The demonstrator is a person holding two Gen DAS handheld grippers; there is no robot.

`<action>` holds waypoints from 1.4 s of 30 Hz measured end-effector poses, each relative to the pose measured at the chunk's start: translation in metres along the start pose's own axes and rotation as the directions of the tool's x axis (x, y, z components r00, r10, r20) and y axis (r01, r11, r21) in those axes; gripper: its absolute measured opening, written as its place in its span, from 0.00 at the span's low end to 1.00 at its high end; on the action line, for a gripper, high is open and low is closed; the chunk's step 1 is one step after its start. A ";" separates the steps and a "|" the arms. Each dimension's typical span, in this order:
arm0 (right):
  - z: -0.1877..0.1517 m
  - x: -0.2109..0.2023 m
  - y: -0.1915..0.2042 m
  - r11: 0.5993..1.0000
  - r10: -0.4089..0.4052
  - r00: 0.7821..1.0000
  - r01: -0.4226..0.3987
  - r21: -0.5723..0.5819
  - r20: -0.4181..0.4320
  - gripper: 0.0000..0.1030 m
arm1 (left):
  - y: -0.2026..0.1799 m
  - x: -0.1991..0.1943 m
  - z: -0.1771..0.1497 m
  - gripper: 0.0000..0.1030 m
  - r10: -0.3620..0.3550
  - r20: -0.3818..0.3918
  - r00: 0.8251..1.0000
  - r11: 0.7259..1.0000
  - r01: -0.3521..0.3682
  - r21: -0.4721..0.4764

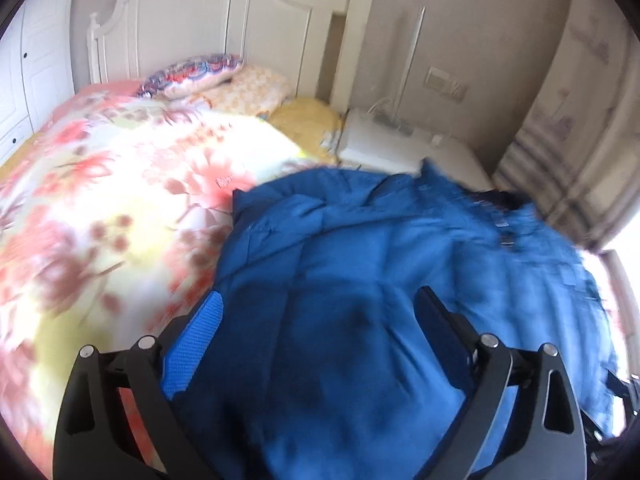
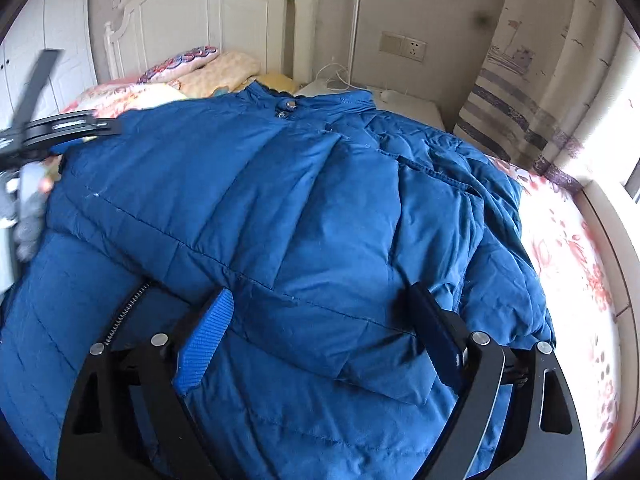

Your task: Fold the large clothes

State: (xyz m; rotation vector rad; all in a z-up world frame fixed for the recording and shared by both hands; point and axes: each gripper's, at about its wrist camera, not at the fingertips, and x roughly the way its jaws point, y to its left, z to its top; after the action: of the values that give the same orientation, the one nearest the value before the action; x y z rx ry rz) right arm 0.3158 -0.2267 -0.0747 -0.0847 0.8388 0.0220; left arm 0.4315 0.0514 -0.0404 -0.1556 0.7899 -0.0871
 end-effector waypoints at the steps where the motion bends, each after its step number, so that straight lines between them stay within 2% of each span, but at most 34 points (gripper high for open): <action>1: -0.002 -0.014 0.000 1.000 0.007 1.000 -0.007 0.019 0.023 0.78 | -0.005 -0.016 -0.005 0.94 -0.010 0.013 1.000 1.000 0.010 0.016; 3: -0.007 -0.033 0.006 0.999 0.036 0.997 -0.036 0.001 0.061 0.78 | -0.026 -0.050 -0.026 0.96 -0.038 0.028 0.999 0.995 0.036 0.089; 5: -0.013 -0.037 0.021 0.997 0.044 0.999 -0.042 -0.057 0.033 0.78 | -0.056 -0.069 -0.060 0.97 -0.058 -0.006 0.998 0.976 0.058 0.208; 7: -0.022 -0.022 0.035 0.993 0.052 0.998 -0.056 -0.100 -0.048 0.79 | -0.080 -0.062 -0.092 0.97 -0.045 -0.075 0.996 0.955 0.065 0.289; 8: -0.027 -0.011 0.040 0.992 0.026 0.996 -0.037 -0.118 -0.091 0.80 | -0.086 -0.053 -0.102 0.97 -0.020 -0.102 0.995 0.947 0.051 0.318; 10: -0.028 -0.006 0.039 0.994 0.011 0.996 -0.021 -0.110 -0.094 0.83 | -0.092 -0.023 -0.121 0.98 0.056 -0.166 0.985 0.934 0.007 0.357; 12: -0.027 -0.009 0.035 0.995 0.015 0.993 -0.026 -0.093 -0.114 0.83 | -0.078 -0.020 -0.115 0.98 0.011 -0.191 0.982 0.957 0.045 0.286; 14: -0.031 -0.021 0.021 0.998 -0.015 0.994 0.007 -0.069 -0.104 0.83 | -0.065 -0.025 -0.109 0.98 0.051 -0.168 0.985 0.963 -0.004 0.268; 17: -0.040 -0.035 -0.018 0.997 -0.073 0.994 0.072 -0.013 -0.084 0.83 | -0.029 -0.044 -0.108 0.98 0.059 -0.128 0.990 0.982 -0.034 0.188; 19: -0.056 -0.036 -0.044 0.992 -0.110 0.987 0.116 0.044 -0.113 0.84 | -0.001 -0.045 -0.112 0.97 0.085 -0.142 0.986 0.990 -0.067 0.127; 20: -0.062 -0.030 -0.055 0.992 -0.100 0.986 0.109 0.065 -0.131 0.87 | 0.008 -0.044 -0.113 0.97 0.068 -0.160 0.985 0.994 -0.054 0.093; 21: -0.069 -0.027 -0.066 0.992 -0.035 0.993 0.048 0.118 -0.115 0.88 | 0.016 -0.044 -0.112 0.97 0.038 -0.167 0.985 0.998 -0.029 0.059; 22: -0.071 -0.026 -0.072 0.989 -0.008 0.993 0.026 0.148 -0.116 0.88 | 0.018 -0.045 -0.111 0.97 0.037 -0.165 0.986 0.998 -0.029 0.050; 24: -0.067 -0.028 -0.068 0.990 -0.047 0.991 0.063 0.130 -0.125 0.88 | 0.012 -0.043 -0.111 0.97 0.076 -0.173 0.982 0.995 -0.062 0.082; 26: -0.067 -0.039 -0.055 0.990 -0.092 0.990 0.103 0.100 -0.104 0.86 | 0.006 -0.053 -0.112 0.94 0.119 -0.129 0.985 0.989 -0.105 0.107; 27: -0.067 -0.052 -0.045 0.993 -0.072 0.995 0.078 0.087 -0.070 0.86 | 0.002 -0.066 -0.114 0.94 0.112 -0.098 0.989 0.988 -0.100 0.114; 29: -0.071 -0.076 -0.023 0.999 0.001 1.000 -0.001 0.037 -0.003 0.86 | -0.006 -0.090 -0.121 0.94 0.050 -0.064 0.997 0.992 -0.042 0.117; 30: -0.074 -0.082 -0.014 1.000 0.028 1.000 -0.028 0.006 0.003 0.86 | -0.013 -0.102 -0.126 0.95 0.023 -0.046 0.999 0.991 -0.016 0.132; 31: -0.080 -0.087 0.004 0.996 0.065 0.998 -0.066 -0.065 -0.006 0.87 | -0.025 -0.112 -0.132 0.95 -0.004 -0.031 1.000 0.984 0.010 0.177; 33: -0.090 -0.082 0.029 0.984 0.081 0.996 -0.087 -0.155 -0.041 0.87 | -0.051 -0.116 -0.148 0.98 -0.030 -0.038 0.999 0.957 0.040 0.289; 35: -0.101 -0.064 0.043 0.976 0.067 0.993 -0.085 -0.202 -0.097 0.88 | -0.070 -0.096 -0.175 0.98 0.010 -0.101 0.995 0.918 0.031 0.396; 36: -0.100 -0.063 0.041 0.980 0.078 0.992 -0.095 -0.173 -0.101 0.88 | -0.074 -0.085 -0.181 0.98 0.031 -0.129 0.991 0.915 0.023 0.403; 37: -0.099 -0.061 0.036 0.983 0.093 0.989 -0.109 -0.147 -0.111 0.88 | -0.068 -0.084 -0.177 0.98 0.001 -0.141 0.990 0.928 0.051 0.369; 40: -0.099 -0.063 0.030 0.987 0.078 0.990 -0.093 -0.128 -0.114 0.88 | -0.056 -0.084 -0.171 0.98 -0.025 -0.159 0.987 0.949 0.073 0.306; 42: -0.101 -0.070 0.022 0.991 0.052 0.993 -0.065 -0.118 -0.105 0.88 | -0.050 -0.093 -0.171 0.98 0.003 -0.138 0.990 0.952 0.039 0.303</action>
State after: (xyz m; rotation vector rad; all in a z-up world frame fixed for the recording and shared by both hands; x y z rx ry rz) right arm 0.1934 -0.2119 -0.0914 -0.1768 0.9415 0.1248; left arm 0.2433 -0.0031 -0.0851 0.1388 0.9016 -0.2378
